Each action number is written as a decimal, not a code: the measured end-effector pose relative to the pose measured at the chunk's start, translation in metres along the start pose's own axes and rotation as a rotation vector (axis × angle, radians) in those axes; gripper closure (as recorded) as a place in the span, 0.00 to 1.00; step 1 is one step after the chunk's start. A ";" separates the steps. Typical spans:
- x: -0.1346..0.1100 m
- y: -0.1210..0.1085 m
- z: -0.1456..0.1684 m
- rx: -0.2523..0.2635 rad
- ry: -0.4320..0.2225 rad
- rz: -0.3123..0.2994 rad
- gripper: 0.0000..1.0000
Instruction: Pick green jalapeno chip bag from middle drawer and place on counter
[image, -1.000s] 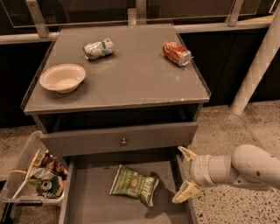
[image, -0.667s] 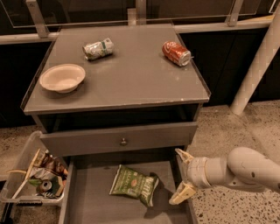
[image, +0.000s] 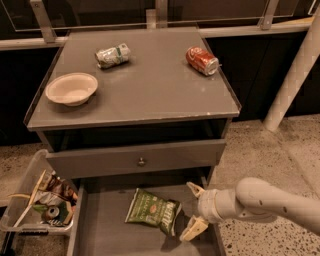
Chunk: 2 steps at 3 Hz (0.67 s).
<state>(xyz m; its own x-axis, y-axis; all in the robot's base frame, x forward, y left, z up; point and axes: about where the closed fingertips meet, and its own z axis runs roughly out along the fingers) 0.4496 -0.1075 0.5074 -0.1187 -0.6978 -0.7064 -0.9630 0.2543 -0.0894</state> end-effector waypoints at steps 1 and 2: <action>0.017 0.002 0.029 -0.012 0.009 0.032 0.00; 0.027 0.000 0.047 -0.005 0.010 0.052 0.00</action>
Offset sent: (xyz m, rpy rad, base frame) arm 0.0156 0.0134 -0.0750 0.0037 0.0485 -0.0634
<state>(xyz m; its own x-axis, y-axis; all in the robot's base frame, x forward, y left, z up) 0.4580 -0.0953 0.4550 -0.1711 -0.6907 -0.7026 -0.9567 0.2869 -0.0491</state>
